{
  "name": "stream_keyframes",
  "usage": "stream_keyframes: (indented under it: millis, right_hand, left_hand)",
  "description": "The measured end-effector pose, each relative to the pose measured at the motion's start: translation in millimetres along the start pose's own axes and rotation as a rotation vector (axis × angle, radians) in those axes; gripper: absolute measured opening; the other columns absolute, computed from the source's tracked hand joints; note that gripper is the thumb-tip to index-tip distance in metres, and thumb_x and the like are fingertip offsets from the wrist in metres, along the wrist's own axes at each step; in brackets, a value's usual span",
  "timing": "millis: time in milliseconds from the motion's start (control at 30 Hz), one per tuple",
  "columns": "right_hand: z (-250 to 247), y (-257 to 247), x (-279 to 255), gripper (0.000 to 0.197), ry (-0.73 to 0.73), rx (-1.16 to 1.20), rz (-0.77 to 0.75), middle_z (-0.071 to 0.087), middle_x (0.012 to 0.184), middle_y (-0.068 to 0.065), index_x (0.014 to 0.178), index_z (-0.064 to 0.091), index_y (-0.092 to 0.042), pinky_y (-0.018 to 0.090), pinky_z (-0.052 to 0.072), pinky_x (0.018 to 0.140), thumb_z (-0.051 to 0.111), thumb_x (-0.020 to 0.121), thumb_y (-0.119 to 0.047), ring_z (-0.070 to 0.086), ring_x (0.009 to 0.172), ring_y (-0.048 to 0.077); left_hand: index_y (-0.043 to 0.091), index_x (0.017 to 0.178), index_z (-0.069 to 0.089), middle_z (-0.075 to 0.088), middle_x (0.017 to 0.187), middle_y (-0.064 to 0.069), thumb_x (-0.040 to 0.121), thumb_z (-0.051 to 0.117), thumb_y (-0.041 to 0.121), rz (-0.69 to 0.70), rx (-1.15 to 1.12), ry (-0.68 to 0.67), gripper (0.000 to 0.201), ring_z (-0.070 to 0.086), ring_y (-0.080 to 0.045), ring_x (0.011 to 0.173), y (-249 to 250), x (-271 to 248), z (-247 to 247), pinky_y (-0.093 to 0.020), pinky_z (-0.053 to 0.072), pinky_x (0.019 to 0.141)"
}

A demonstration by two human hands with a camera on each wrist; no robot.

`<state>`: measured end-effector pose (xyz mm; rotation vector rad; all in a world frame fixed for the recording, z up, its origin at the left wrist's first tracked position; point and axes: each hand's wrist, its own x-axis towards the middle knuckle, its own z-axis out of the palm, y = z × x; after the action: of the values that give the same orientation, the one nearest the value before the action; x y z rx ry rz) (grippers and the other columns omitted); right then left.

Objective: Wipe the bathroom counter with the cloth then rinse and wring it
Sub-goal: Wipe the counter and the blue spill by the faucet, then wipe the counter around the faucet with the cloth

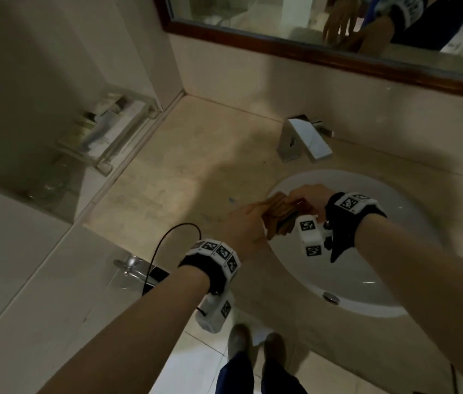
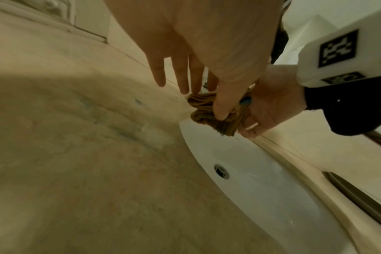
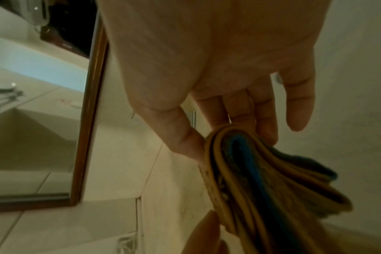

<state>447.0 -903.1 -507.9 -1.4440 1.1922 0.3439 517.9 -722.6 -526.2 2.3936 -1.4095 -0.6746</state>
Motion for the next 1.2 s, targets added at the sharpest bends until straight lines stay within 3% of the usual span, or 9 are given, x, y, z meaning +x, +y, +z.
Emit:
stream_keyframes:
  millis: [133,300,433,600,767,833,900,1033,1200]
  right_hand:
    - [4.0,3.4,-9.9,0.007,-0.058,0.152,-0.063,0.060,0.083,0.007,0.079,0.059,-0.012,0.033,0.051,0.076,0.063,0.085,-0.012,0.058,0.070,0.018]
    - [14.4,12.0,-18.4,0.005,-0.071,0.216,-0.046,0.061,0.084,0.008,0.086,0.061,-0.010,0.036,0.052,0.080,0.063,0.086,-0.014,0.060,0.072,0.022]
    - [24.7,9.2,-25.1,0.031,-0.052,0.230,-0.068,0.065,0.090,0.012,0.113,0.065,-0.003,0.041,0.053,0.085,0.067,0.085,-0.017,0.063,0.079,0.028]
    - [38.6,-1.8,-46.7,0.023,-0.235,0.056,-0.172,0.066,0.110,0.006,0.112,0.067,-0.029,0.038,0.053,0.082,0.066,0.089,-0.029,0.063,0.097,0.027]
    - [54.8,-21.7,-54.2,0.016,-0.090,-0.157,-0.357,0.067,0.091,-0.001,0.096,0.072,-0.028,0.027,0.051,0.074,0.066,0.088,-0.016,0.059,0.084,0.016]
    - [60.3,-34.9,-59.0,0.009,-0.010,-0.179,-0.432,0.069,0.082,0.000,0.088,0.075,-0.025,0.022,0.053,0.071,0.071,0.081,-0.020,0.061,0.079,0.017]
    - [60.9,-48.9,-63.4,0.003,0.076,-0.147,-0.469,0.071,0.079,0.001,0.076,0.076,-0.025,0.034,0.056,0.080,0.075,0.073,-0.024,0.065,0.081,0.018]
    - [59.6,-82.8,-88.4,0.023,0.256,-0.094,-0.618,0.064,0.062,-0.007,0.066,0.069,-0.027,0.030,0.050,0.064,0.069,0.082,-0.011,0.059,0.065,0.012]
    - [62.6,-109.9,-96.7,0.021,0.280,-0.117,-0.730,0.066,0.071,0.000,0.067,0.068,-0.029,0.037,0.054,0.072,0.066,0.083,-0.014,0.063,0.074,0.020]
  left_hand:
    - [0.016,0.128,0.058,0.055,0.128,-0.010,0.088,0.064,0.026,0.087,-0.054,0.102,0.042,0.055,-0.030,0.111,-1.8,-5.5,-15.0,-0.038,0.045,0.095]
    - [0.008,0.104,0.068,0.063,0.104,-0.011,0.093,0.055,0.022,-0.013,-0.090,0.123,0.022,0.058,-0.030,0.094,5.4,0.6,-23.2,-0.036,0.045,0.080]
    - [0.012,0.104,0.070,0.068,0.102,-0.006,0.090,0.059,0.023,-0.143,-0.170,0.080,0.021,0.061,-0.023,0.092,0.4,1.5,-33.7,-0.027,0.042,0.073]
    - [0.016,0.084,0.069,0.070,0.085,-0.003,0.079,0.073,0.017,-0.271,-0.440,0.048,0.007,0.066,-0.020,0.082,-26.0,4.4,-45.0,-0.036,0.056,0.075]
    - [0.017,0.076,0.063,0.062,0.071,0.007,0.076,0.080,0.021,-0.201,-0.560,-0.012,0.018,0.058,-0.007,0.067,-50.1,3.9,-68.3,-0.009,0.043,0.053]
    - [0.018,0.076,0.061,0.061,0.072,0.006,0.074,0.081,0.023,-0.142,-0.580,-0.049,0.021,0.057,-0.009,0.069,-54.1,3.0,-84.3,-0.016,0.044,0.061]
    - [0.019,0.074,0.058,0.060,0.073,0.004,0.073,0.082,0.018,-0.096,-0.658,-0.067,0.023,0.057,-0.012,0.071,-58.1,4.1,-100.0,-0.022,0.047,0.066]
    - [0.016,0.080,0.062,0.064,0.077,-0.005,0.077,0.077,0.010,-0.025,-0.785,-0.020,0.017,0.063,-0.022,0.078,-70.7,7.8,-126.1,-0.041,0.056,0.079]
    - [0.021,0.080,0.059,0.061,0.078,0.003,0.072,0.076,0.035,-0.001,-0.798,0.043,0.024,0.058,-0.015,0.076,-72.8,12.9,-140.5,-0.037,0.049,0.075]
